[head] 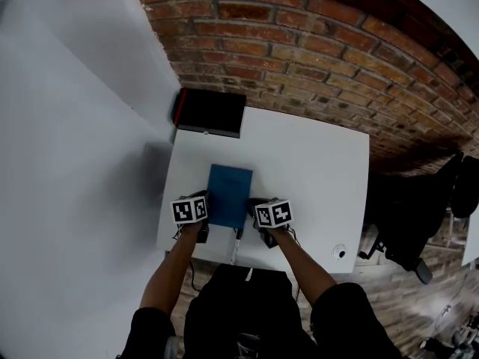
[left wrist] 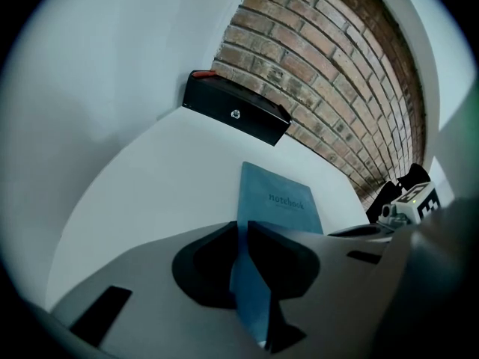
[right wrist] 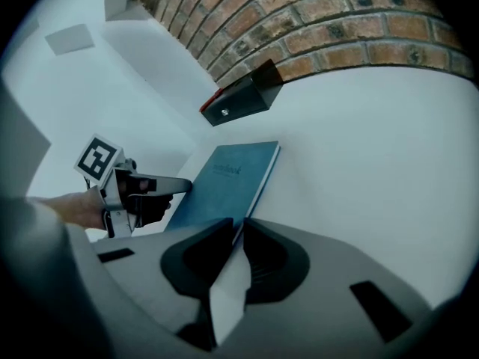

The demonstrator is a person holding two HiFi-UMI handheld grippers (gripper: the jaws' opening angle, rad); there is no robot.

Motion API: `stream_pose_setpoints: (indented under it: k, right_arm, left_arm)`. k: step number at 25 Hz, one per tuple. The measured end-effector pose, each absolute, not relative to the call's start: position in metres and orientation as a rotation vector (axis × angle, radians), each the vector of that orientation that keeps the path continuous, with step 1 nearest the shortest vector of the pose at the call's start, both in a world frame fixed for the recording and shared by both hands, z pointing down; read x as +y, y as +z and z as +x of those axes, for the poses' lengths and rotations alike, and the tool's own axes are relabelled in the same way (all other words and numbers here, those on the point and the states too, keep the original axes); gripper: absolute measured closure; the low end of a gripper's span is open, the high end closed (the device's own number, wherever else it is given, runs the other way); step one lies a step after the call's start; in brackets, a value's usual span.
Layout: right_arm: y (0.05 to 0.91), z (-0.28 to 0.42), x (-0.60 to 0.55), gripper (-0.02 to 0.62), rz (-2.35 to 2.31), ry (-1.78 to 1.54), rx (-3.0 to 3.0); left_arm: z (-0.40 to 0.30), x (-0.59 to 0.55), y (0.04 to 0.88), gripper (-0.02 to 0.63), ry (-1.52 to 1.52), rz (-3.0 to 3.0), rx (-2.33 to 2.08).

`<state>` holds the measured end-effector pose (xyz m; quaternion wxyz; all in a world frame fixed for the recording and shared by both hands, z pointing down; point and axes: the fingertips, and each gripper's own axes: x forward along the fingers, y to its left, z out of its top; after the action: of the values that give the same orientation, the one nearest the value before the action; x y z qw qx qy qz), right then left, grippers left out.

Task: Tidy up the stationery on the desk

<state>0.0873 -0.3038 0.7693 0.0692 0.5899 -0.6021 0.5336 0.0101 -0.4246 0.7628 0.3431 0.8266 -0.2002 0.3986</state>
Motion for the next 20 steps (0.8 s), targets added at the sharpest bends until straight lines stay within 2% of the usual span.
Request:
stream_pose_setpoints:
  k: [11,20]
  right_arm:
    - [0.729,0.100,-0.295,0.554,2.051,1.451,-1.779]
    - [0.679,0.094,-0.277,0.572,2.162,1.114,-1.802]
  left_arm:
    - [-0.010,-0.438,0.723,0.558,0.906,2.384,-0.658]
    - [-0.009,-0.407,0.669,0.581,0.777,2.575,-0.618]
